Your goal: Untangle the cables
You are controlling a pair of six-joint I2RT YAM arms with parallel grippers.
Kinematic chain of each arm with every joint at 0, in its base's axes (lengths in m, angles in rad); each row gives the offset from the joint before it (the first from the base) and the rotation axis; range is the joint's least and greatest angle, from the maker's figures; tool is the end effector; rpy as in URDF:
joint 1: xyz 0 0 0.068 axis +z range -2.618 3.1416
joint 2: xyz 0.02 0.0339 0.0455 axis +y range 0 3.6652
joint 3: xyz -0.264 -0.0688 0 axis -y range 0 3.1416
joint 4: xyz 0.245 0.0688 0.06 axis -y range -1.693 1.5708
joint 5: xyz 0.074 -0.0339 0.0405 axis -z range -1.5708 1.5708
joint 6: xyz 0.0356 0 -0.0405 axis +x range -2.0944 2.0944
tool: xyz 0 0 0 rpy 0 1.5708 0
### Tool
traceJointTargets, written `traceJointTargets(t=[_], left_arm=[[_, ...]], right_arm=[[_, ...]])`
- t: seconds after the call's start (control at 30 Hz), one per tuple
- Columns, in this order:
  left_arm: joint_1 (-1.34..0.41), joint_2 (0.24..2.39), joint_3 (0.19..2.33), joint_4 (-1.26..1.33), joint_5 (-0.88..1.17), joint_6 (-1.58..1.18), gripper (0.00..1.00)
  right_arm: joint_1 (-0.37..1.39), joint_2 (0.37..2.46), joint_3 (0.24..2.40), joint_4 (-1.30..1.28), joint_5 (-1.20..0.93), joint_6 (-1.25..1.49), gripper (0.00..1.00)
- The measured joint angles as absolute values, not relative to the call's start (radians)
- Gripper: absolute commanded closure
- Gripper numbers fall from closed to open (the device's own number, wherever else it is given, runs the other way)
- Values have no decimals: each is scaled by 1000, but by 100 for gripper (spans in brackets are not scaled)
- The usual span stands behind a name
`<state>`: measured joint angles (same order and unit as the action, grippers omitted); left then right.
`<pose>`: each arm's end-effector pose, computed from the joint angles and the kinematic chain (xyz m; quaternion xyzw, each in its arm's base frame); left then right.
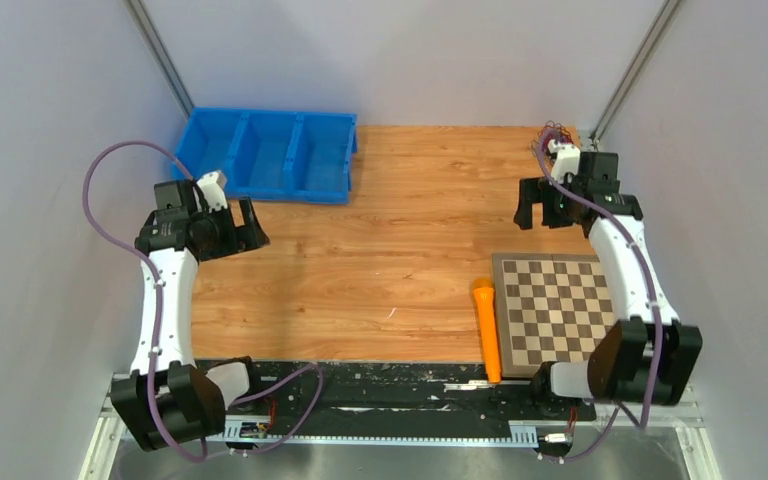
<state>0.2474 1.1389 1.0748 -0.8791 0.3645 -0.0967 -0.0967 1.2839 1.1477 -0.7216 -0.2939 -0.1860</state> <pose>0.2172 0.0418 0.3106 -0.1050 0.9312 -0.1491 0.3157 0.2666 -0.0155 0.3111 -0.0924 0.9238 0.0872 0.3611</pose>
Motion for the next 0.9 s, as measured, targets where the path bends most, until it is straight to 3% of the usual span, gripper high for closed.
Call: traceJointTargets(t=[0.53, 0.9], left_arm=[[248, 957, 1103, -664, 517, -117, 0], [248, 1000, 1103, -658, 605, -127, 0]], right_arm=[[-115, 2254, 2097, -672, 41, -356, 0], [-121, 2567, 2247, -402, 252, -468, 0]])
